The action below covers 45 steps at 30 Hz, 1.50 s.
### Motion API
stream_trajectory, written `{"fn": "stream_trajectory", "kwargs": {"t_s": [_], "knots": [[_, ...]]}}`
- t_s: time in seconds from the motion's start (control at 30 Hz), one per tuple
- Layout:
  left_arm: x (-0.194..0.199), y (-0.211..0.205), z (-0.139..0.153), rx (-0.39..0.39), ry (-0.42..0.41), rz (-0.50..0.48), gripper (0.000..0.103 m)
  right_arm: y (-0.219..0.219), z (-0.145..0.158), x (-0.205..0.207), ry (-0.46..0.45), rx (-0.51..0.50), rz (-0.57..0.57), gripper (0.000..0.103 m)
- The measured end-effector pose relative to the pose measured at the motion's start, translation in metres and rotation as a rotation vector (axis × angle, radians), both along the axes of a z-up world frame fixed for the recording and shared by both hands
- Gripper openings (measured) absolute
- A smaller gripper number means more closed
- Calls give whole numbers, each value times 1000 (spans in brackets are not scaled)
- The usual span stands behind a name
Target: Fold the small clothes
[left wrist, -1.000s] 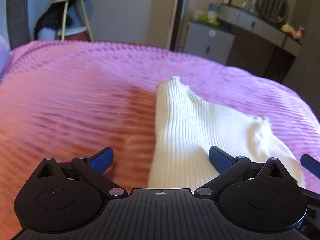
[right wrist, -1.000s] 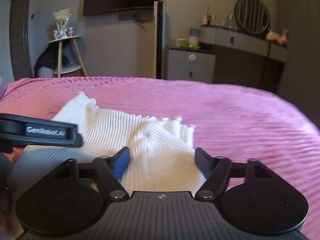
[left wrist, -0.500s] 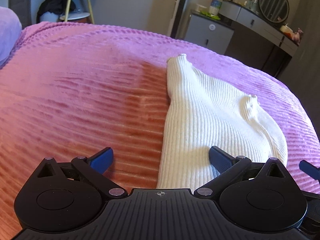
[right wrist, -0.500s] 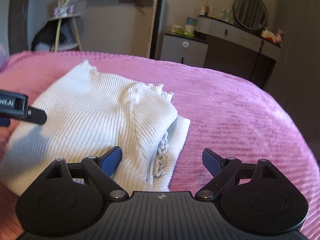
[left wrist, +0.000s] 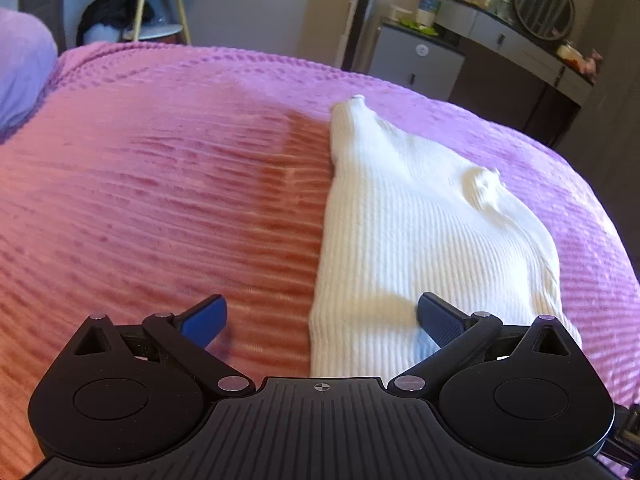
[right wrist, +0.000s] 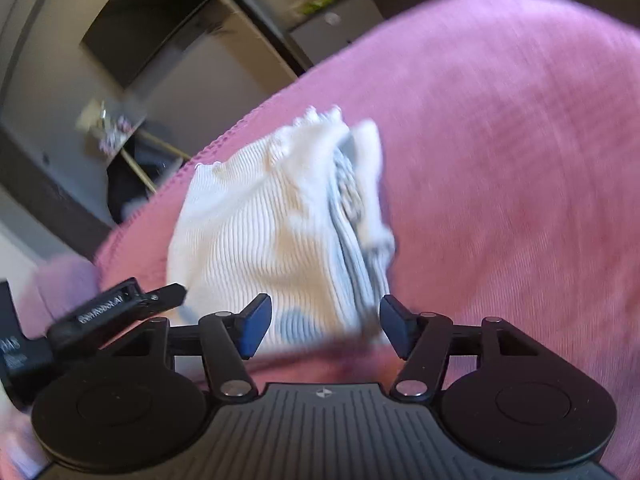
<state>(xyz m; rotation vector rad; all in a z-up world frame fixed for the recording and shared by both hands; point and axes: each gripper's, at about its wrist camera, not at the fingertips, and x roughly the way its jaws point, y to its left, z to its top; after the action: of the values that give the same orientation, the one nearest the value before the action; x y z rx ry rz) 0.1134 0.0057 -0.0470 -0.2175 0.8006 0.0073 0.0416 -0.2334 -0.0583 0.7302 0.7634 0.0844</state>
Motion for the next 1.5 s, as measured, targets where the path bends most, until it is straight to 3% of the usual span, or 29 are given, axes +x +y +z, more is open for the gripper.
{"fn": "stream_trajectory", "kwargs": {"t_s": [0.03, 0.23, 0.3, 0.33, 0.47, 0.67, 0.87, 0.9, 0.93, 0.97, 1.1, 1.27, 1.4, 1.5], "knots": [[-4, -1, 1, 3, 3, -2, 103, -2, -3, -2, 3, 33, -10, 52], [-26, -6, 0, 32, 11, -12, 103, -10, -17, 11, -2, 277, -73, 43], [-31, -6, 0, 32, 10, -19, 103, -8, -22, 21, 26, 314, -78, 27], [-32, -7, -1, 37, 10, -19, 103, -6, -21, 22, 24, 312, -81, 11], [-36, -8, -4, 72, 20, -11, 103, 8, 5, 13, -59, 121, -52, 11], [-26, -13, -25, 99, 87, -25, 103, 23, -8, 26, 43, -147, -8, 11], [-34, -12, -14, 121, 60, -15, 103, 21, 15, 20, 70, -226, -17, 22], [-37, -13, -10, 142, 49, -19, 103, 22, 21, 17, 73, -276, -37, 27], [-40, -15, -5, 157, 35, -28, 103, 21, 25, 15, 72, -325, -57, 39], [-44, -16, 1, 163, 19, -38, 103, 21, 30, 12, 52, -355, -67, 42], [-61, -13, 30, 145, -39, -58, 103, 26, 47, 11, -56, -397, -44, 42], [-81, 4, 65, 137, -154, -65, 103, 58, 56, 47, -130, -481, 48, 41], [-76, 14, 54, 109, -115, -22, 103, 70, 33, 71, -68, -572, 120, 40], [-76, 12, 38, 55, -83, -33, 103, 58, 30, 63, -65, -571, 95, 40]]}}
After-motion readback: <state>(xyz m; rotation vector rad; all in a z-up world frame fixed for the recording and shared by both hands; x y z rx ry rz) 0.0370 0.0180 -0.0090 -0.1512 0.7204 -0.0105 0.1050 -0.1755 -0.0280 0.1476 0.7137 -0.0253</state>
